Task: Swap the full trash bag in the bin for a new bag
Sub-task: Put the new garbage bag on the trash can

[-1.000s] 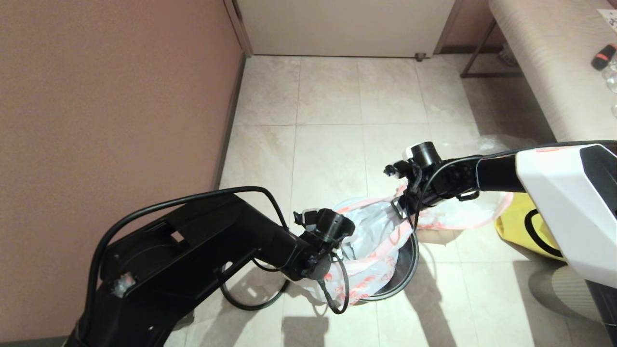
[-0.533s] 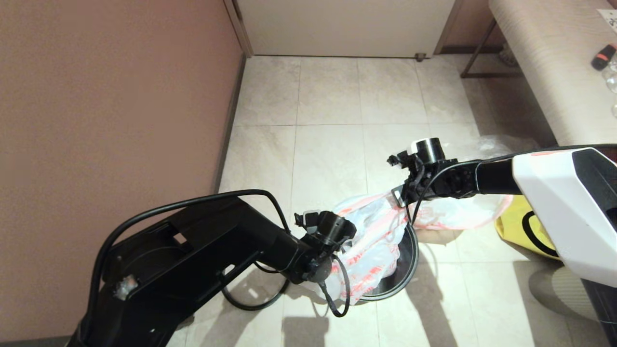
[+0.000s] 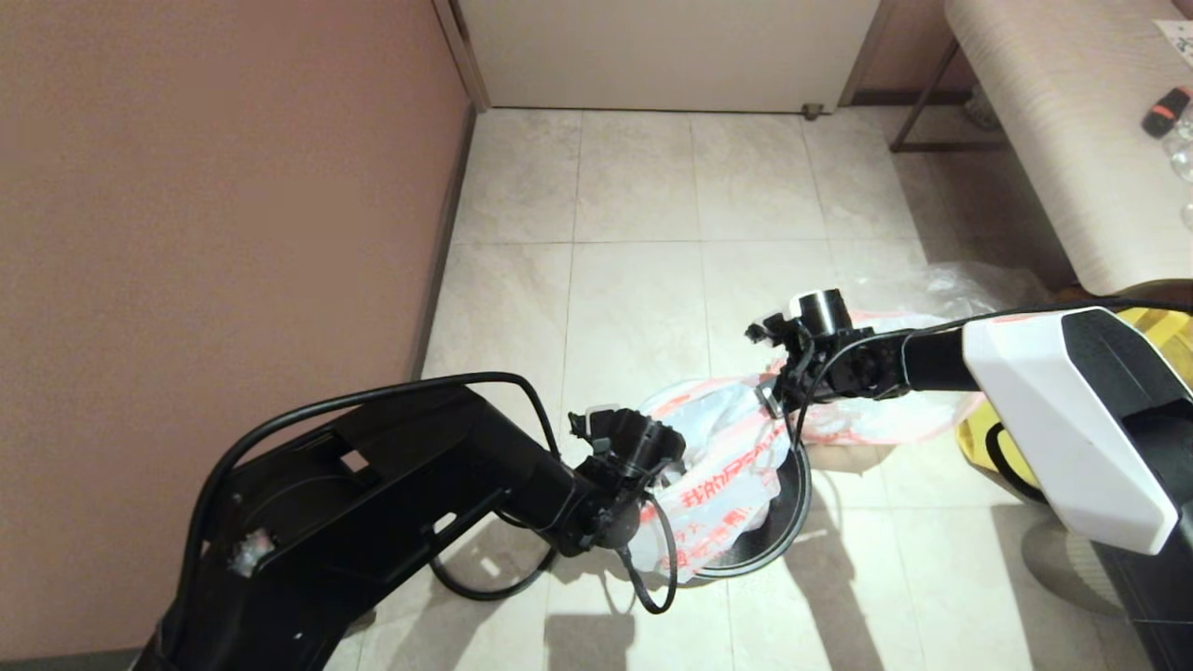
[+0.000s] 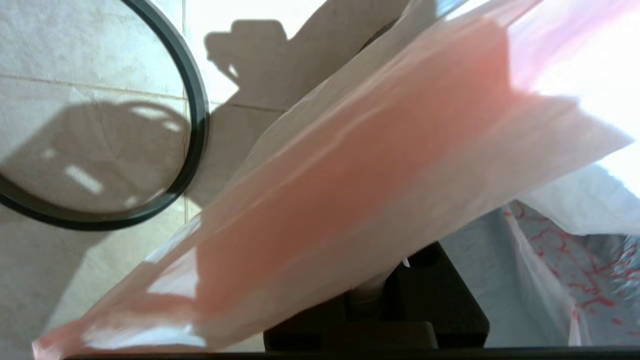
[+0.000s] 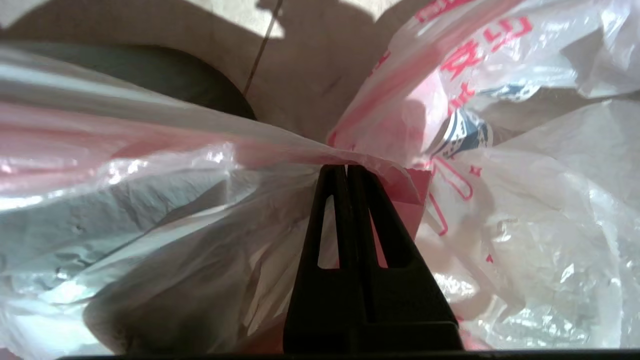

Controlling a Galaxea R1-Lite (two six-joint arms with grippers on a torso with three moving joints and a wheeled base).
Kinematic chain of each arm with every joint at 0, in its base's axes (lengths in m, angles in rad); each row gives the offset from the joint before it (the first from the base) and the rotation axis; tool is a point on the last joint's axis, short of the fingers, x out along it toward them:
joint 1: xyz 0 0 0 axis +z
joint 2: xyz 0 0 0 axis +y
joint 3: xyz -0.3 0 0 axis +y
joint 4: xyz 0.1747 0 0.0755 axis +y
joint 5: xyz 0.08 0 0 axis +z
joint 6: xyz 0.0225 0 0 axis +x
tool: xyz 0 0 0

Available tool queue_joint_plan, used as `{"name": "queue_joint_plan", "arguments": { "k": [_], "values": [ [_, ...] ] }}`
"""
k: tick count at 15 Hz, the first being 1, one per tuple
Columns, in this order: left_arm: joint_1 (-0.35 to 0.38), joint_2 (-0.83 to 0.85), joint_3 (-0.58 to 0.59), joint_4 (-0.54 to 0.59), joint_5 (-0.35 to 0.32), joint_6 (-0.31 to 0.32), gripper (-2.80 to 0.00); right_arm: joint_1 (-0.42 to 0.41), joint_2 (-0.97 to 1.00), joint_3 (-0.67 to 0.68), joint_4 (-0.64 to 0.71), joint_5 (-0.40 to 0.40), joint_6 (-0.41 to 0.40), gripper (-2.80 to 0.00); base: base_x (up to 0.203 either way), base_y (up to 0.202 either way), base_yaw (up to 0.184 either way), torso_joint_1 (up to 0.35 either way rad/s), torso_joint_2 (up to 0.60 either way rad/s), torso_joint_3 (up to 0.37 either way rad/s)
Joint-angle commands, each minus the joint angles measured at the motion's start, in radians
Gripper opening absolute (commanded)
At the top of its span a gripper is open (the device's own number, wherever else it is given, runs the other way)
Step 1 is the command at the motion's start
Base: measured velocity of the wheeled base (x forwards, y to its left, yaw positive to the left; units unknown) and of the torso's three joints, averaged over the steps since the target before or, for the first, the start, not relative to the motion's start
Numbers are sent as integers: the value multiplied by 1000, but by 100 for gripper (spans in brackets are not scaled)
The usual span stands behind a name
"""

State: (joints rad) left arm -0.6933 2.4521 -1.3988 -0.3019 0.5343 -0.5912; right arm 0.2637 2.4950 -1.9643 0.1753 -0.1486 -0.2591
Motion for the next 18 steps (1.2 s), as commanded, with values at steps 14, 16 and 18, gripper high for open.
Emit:
{"name": "queue_joint_plan", "arguments": {
  "k": [14,16,18],
  "values": [
    [31,46,-49,-9,58,-7,-280,-33,-279,103,405,171,135,-280,0,0,0,0,0,0],
    [29,51,-51,-9,58,-7,-280,16,-351,158,409,172,285,-280,0,0,0,0,0,0],
    [31,50,-51,-9,58,-9,-280,67,-366,199,393,179,405,-280,0,0,0,0,0,0]
  ]
}}
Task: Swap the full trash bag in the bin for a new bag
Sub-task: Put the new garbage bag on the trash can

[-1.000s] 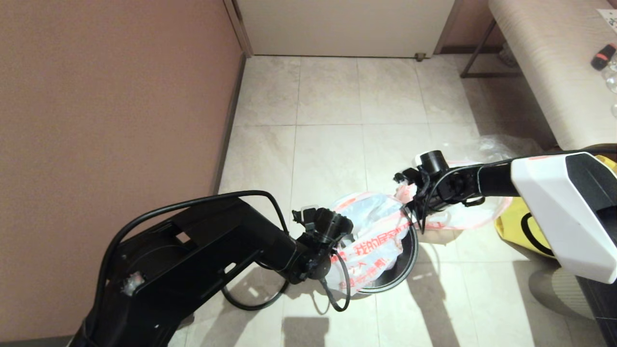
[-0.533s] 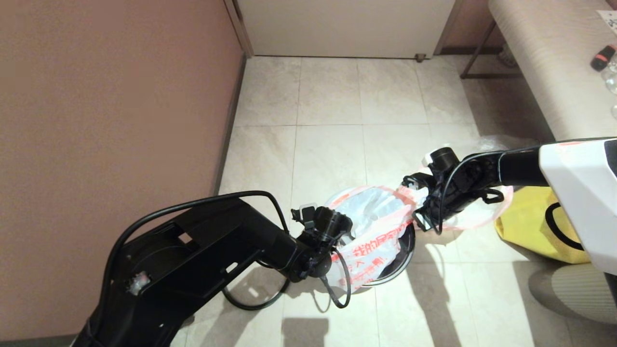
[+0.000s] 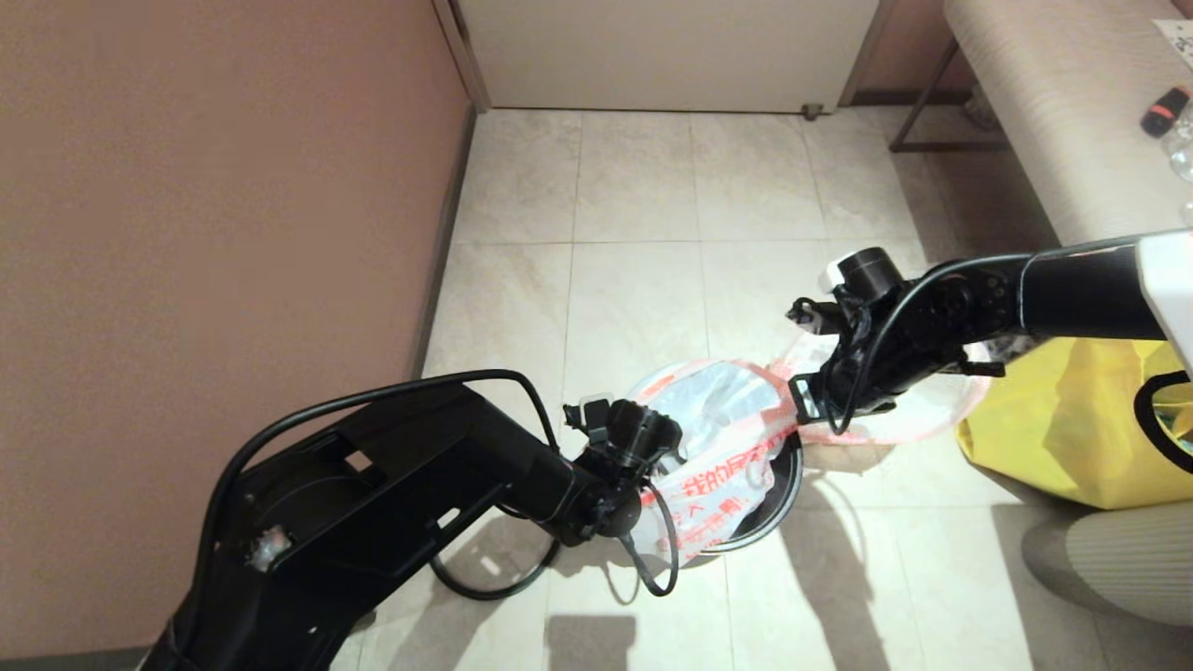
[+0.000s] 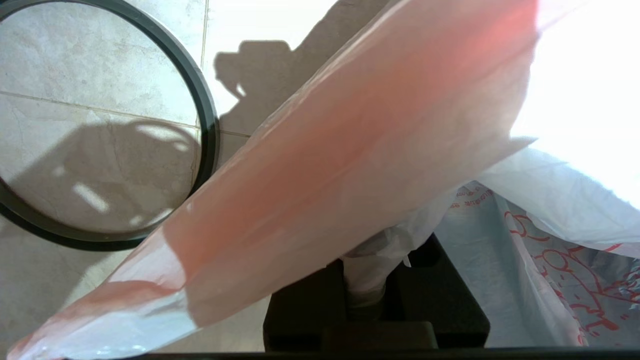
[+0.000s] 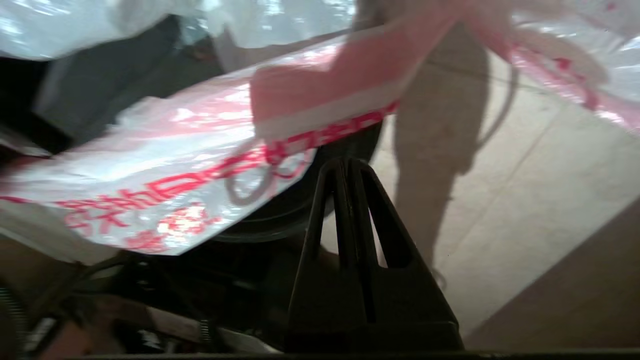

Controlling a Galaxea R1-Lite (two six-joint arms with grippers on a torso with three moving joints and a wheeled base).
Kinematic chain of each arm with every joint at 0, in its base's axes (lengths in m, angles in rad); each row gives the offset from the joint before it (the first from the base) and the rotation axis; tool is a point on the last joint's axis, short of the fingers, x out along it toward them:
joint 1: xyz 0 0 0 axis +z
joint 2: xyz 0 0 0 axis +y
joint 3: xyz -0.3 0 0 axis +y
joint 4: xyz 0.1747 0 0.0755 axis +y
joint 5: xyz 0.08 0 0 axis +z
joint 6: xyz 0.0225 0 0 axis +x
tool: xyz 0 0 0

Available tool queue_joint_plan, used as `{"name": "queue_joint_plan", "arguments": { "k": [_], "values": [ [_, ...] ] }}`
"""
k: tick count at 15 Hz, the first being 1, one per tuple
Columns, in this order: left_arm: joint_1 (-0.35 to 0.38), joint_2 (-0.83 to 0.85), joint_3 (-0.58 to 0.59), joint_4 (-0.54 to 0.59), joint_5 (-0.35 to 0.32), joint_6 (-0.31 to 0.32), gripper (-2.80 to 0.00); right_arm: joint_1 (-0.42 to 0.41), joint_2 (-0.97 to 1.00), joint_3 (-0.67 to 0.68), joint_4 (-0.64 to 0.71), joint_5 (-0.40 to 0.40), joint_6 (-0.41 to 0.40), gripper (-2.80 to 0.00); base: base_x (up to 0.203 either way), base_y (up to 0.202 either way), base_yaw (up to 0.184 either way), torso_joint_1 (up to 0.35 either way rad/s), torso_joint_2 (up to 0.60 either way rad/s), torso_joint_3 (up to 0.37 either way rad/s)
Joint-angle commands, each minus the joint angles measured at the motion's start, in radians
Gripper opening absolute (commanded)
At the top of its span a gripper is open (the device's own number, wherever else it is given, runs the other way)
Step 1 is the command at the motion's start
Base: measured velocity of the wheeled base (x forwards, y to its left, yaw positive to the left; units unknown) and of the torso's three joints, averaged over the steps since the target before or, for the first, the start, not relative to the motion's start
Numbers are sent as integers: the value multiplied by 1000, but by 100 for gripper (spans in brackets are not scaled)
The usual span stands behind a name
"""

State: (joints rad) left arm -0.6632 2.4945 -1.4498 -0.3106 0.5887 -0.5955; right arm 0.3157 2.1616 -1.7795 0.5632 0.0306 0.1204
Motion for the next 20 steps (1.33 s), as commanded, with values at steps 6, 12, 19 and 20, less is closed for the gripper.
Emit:
{"name": "queue_joint_plan", "arguments": {
  "k": [6,12,19,20],
  "values": [
    [2,9,2,-1,3,-4,-280,144,67,-67,-26,-7,406,0,0,0,0,0,0,0],
    [-1,15,2,-2,3,-3,-280,144,103,-118,123,-5,540,0,0,0,0,0,0,0],
    [-4,-1,14,-15,3,-10,-280,154,252,-205,47,-11,483,-280,0,0,0,0,0,0],
    [-2,0,17,-26,3,-9,-280,159,247,-205,51,-11,482,-280,0,0,0,0,0,0]
  ]
}}
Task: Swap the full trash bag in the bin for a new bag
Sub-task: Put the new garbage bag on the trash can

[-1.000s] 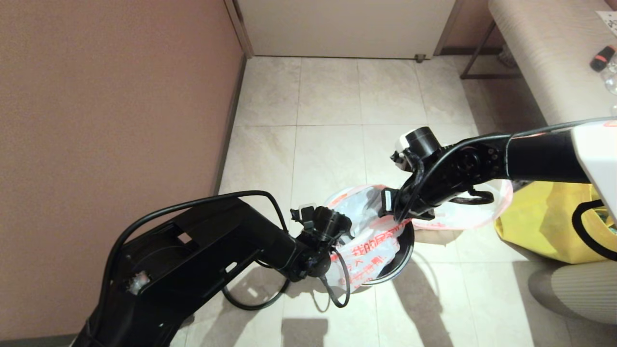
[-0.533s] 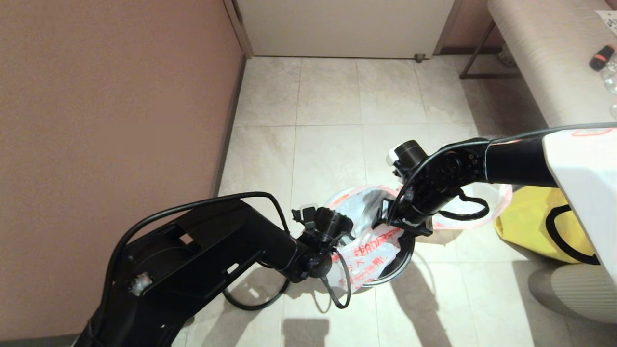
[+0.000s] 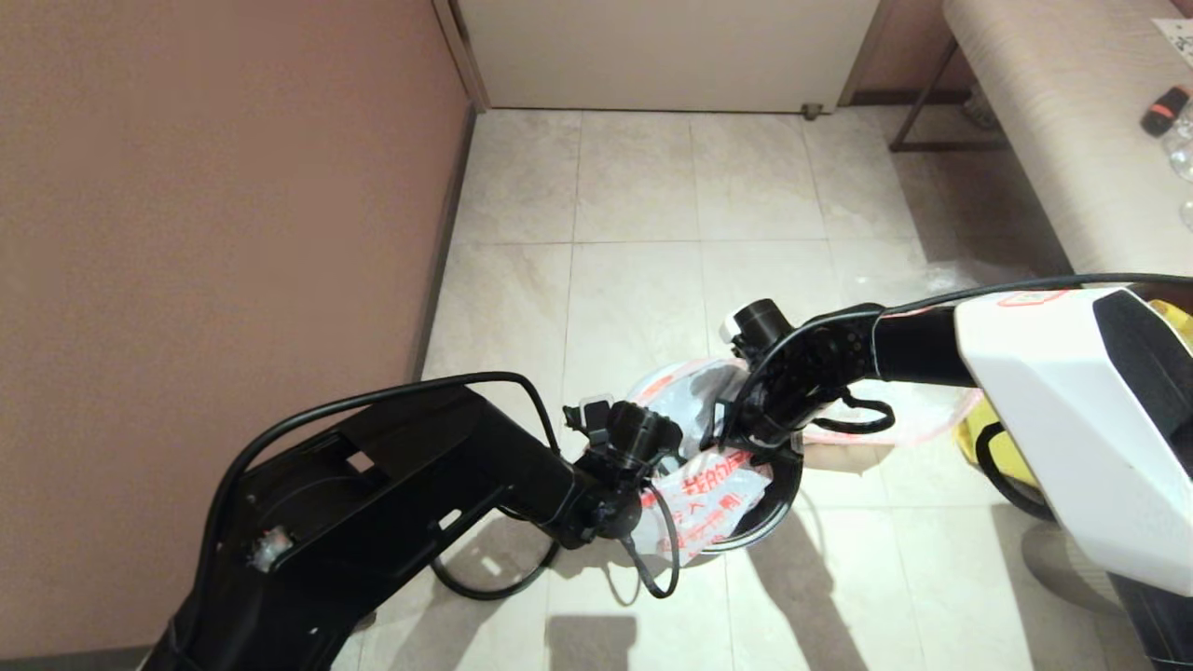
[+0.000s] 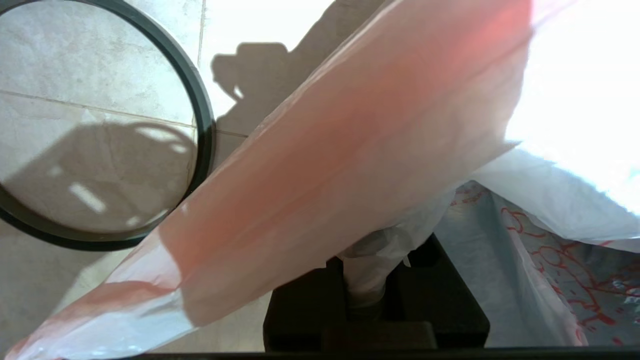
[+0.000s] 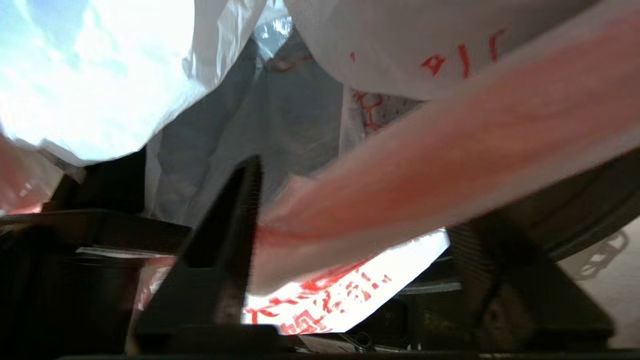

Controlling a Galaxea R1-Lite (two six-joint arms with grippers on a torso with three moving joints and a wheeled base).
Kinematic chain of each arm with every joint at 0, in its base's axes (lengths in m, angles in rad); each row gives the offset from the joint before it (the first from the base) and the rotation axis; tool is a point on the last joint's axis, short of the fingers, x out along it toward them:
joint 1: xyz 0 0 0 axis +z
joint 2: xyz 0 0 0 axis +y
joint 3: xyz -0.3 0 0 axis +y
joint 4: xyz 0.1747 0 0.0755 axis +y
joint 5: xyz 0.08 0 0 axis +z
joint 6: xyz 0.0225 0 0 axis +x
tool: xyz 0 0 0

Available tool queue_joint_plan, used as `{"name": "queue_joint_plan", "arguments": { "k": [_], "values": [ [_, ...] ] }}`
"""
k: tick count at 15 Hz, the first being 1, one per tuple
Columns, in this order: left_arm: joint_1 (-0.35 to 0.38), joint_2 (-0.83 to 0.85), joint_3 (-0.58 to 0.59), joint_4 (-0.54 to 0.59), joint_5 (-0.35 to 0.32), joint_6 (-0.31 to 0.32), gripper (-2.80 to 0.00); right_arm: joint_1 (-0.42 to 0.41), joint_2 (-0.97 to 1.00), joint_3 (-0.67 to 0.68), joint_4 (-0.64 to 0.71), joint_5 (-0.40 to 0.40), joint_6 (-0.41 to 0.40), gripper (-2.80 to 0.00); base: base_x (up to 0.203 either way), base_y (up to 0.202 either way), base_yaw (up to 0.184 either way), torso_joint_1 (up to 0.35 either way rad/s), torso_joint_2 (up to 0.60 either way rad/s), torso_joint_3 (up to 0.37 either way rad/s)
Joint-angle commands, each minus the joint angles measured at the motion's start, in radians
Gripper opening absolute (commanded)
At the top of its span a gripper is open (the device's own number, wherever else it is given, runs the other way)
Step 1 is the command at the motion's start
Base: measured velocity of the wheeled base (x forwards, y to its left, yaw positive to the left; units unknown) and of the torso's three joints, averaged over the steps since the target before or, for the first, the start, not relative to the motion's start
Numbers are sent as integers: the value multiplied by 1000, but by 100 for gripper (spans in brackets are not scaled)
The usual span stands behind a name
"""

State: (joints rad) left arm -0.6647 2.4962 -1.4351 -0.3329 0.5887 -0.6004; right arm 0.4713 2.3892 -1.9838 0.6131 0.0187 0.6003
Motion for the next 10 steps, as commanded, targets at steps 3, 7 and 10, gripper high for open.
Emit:
{"name": "queue_joint_plan", "arguments": {
  "k": [3,7,10],
  "values": [
    [11,4,-2,-5,2,-1,-280,16,-34,2,71,-13,5,-280,0,0,0,0,0,0],
    [19,16,-17,-4,2,-2,-280,26,-108,37,235,-12,93,-280,0,0,0,0,0,0],
    [33,27,-41,2,5,-2,-280,26,-189,167,251,-10,113,-280,0,0,0,0,0,0]
  ]
}}
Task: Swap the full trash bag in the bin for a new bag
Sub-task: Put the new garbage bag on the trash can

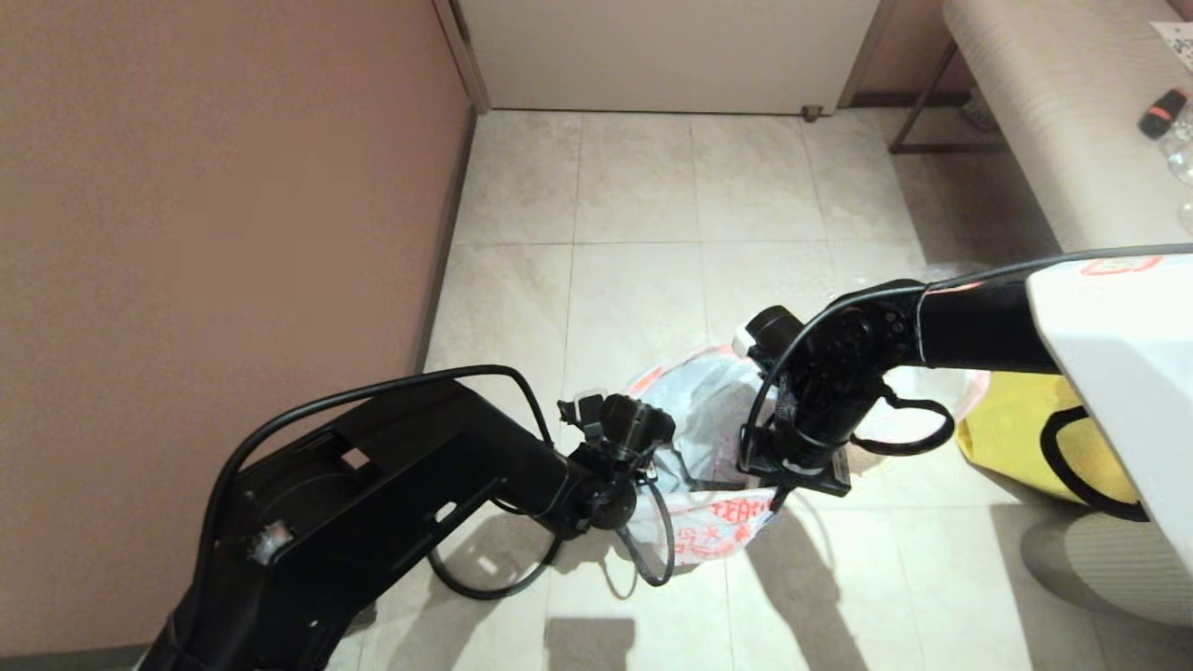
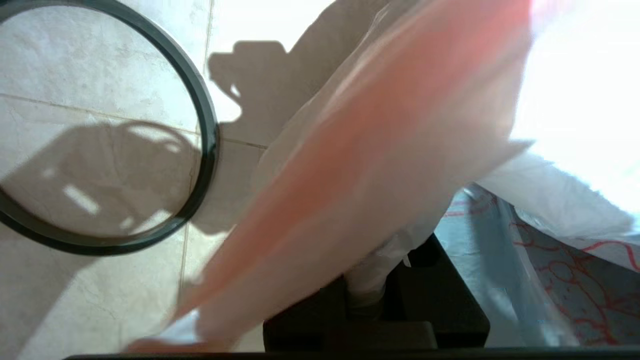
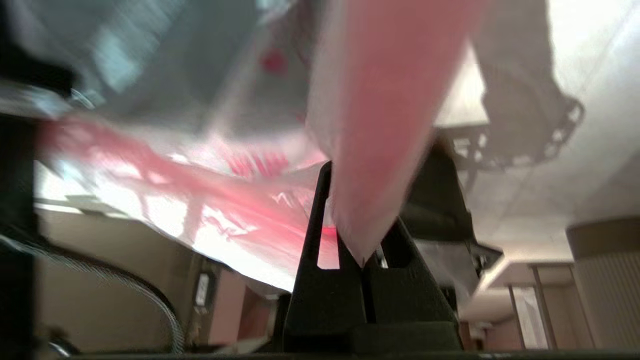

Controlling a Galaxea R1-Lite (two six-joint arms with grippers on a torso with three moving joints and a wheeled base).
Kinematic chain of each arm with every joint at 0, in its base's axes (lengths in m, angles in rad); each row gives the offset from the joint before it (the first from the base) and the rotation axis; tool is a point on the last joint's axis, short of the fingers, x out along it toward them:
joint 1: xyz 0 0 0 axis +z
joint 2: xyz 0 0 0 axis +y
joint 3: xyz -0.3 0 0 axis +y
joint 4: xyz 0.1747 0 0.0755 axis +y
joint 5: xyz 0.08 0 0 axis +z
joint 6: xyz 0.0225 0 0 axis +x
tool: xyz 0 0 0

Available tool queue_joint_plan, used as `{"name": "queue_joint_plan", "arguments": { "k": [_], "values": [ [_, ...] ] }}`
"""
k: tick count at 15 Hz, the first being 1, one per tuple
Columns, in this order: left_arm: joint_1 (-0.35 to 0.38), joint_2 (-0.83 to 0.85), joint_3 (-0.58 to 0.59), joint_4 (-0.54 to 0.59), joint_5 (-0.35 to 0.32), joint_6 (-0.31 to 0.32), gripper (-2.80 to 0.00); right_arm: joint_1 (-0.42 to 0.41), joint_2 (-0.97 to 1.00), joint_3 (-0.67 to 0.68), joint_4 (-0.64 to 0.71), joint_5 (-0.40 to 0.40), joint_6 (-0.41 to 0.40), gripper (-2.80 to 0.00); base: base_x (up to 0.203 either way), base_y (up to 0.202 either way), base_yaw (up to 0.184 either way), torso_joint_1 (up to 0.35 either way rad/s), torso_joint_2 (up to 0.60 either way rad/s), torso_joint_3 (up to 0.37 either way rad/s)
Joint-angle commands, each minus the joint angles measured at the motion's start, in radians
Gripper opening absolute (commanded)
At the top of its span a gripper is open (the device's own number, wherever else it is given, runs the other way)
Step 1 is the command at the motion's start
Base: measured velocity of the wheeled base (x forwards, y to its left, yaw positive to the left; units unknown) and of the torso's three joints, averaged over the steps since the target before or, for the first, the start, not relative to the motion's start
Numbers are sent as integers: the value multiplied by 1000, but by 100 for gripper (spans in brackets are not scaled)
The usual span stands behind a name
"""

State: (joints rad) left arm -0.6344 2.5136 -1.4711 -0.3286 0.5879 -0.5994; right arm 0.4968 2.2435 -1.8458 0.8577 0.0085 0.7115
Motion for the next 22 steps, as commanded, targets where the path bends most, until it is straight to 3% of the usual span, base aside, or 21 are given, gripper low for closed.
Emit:
{"name": "queue_joint_plan", "arguments": {
  "k": [1,4,8,13,14,17,20,22],
  "values": [
    [2,10,-7,-3,7,-5,-280,0,-59,74,6,1,11,-280,0,0,0,0,0,0],
    [4,-4,-10,-5,8,-6,-280,-2,-11,157,5,1,18,-280,0,0,0,0,0,0],
    [3,-22,-9,-3,7,-20,-280,-5,113,173,8,-4,19,-280,0,0,0,0,0,0],
    [-3,-26,0,-3,6,-22,-280,-21,260,35,-23,-15,20,-280,0,0,0,0,0,0],
    [-5,-29,4,-3,3,-22,-280,-36,268,4,-65,-49,20,-280,0,0,0,0,0,0],
    [-22,-77,32,1,-15,-20,-280,-58,274,8,-261,-251,19,-280,0,0,0,0,0,0],
    [-31,-129,58,49,-89,-28,-280,-67,284,8,-375,-310,16,-280,0,0,0,0,0,0],
    [-20,-137,41,89,-116,-62,-280,-71,323,3,-464,-407,-2,-280,0,0,0,0,0,0]
  ]
}}
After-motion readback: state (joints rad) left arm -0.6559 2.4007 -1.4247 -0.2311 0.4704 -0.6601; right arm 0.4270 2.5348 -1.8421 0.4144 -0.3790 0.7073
